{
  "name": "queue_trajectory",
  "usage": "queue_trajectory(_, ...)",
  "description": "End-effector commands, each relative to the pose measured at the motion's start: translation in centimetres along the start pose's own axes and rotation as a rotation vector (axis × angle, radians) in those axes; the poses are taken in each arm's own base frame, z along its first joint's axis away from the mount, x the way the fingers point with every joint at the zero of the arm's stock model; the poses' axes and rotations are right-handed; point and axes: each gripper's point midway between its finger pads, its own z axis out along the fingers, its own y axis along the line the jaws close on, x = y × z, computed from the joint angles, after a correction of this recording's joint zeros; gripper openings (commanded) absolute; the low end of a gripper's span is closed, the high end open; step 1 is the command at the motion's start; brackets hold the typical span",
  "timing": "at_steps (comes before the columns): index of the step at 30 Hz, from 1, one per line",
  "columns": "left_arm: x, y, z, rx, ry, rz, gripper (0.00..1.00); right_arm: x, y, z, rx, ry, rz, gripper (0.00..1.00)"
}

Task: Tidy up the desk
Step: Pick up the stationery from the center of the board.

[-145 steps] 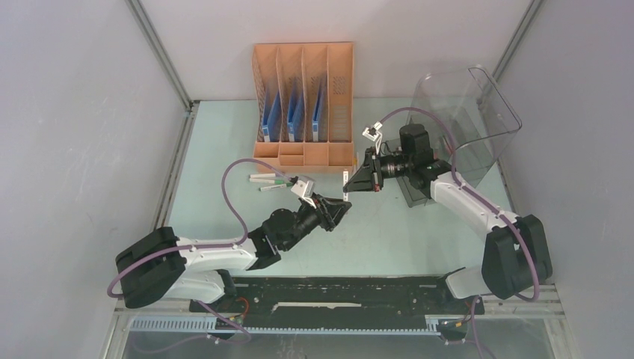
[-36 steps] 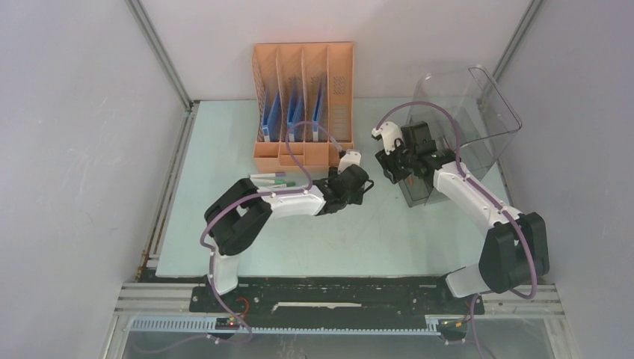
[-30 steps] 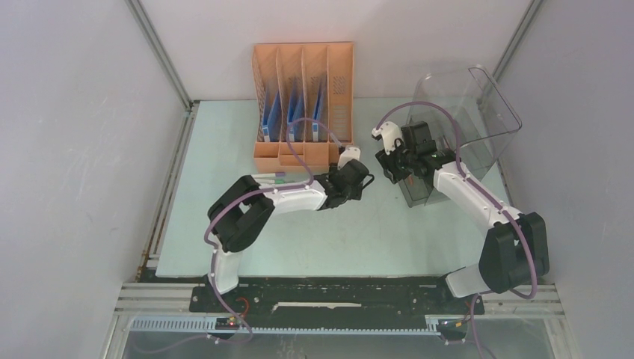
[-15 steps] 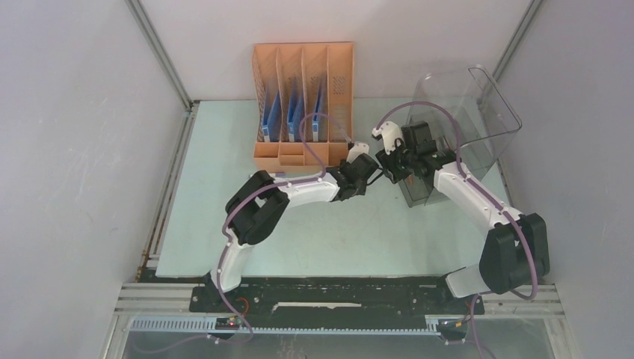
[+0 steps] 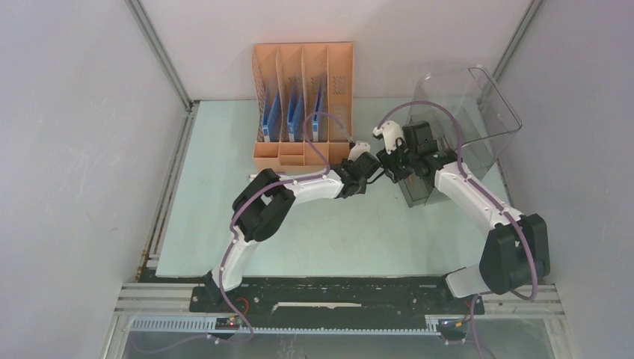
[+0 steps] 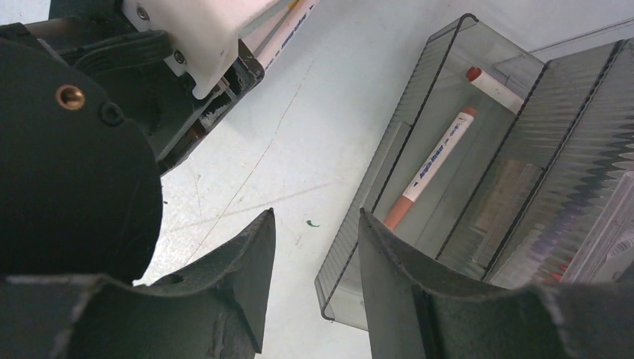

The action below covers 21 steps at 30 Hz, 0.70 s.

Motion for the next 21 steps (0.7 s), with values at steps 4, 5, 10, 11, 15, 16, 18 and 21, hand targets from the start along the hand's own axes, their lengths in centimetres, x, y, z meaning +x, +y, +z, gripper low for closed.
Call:
queue_trajectory(4,-1.82,-0.2,-0.03,-0.006,-0.035,-0.037,0.45,-2.59,-0.85,-1.75,0.029,-0.077,-0.025,0.53)
queue_trajectory(5,-1.85,-0.28,-0.07,-0.003,-0.035,-0.037,0.44,-2.57,-0.83,-1.74,0.028,-0.077,-0.025,0.52)
queue_trajectory(10,-1.67,-0.31,-0.1,0.002,-0.026,-0.037,0.4,-2.68,-0.83,-1.88,0.028,-0.082,-0.026,0.52)
queue_trajectory(11,-1.64,-0.36,-0.14,0.004,-0.024,-0.036,0.39,-2.73,-0.82,-1.93,0.028,-0.084,-0.027,0.52)
queue_trajectory(15,-1.6,-0.46,-0.2,0.01,-0.02,-0.035,0.36,-2.74,-0.77,-1.98,0.026,-0.085,-0.026,0.53)
queue_trajectory(16,-1.53,-0.42,-0.18,0.01,-0.018,-0.034,0.35,-2.76,-0.78,-1.99,0.026,-0.086,-0.026,0.52)
queue_trajectory(18,-1.46,-0.46,-0.22,0.015,-0.014,-0.034,0.32,-2.81,-0.76,-2.08,0.025,-0.089,-0.028,0.52)
queue_trajectory(21,-1.19,-0.56,-0.35,0.024,-0.004,-0.031,0.28,-2.88,-0.75,-2.15,0.025,-0.092,-0.028,0.52)
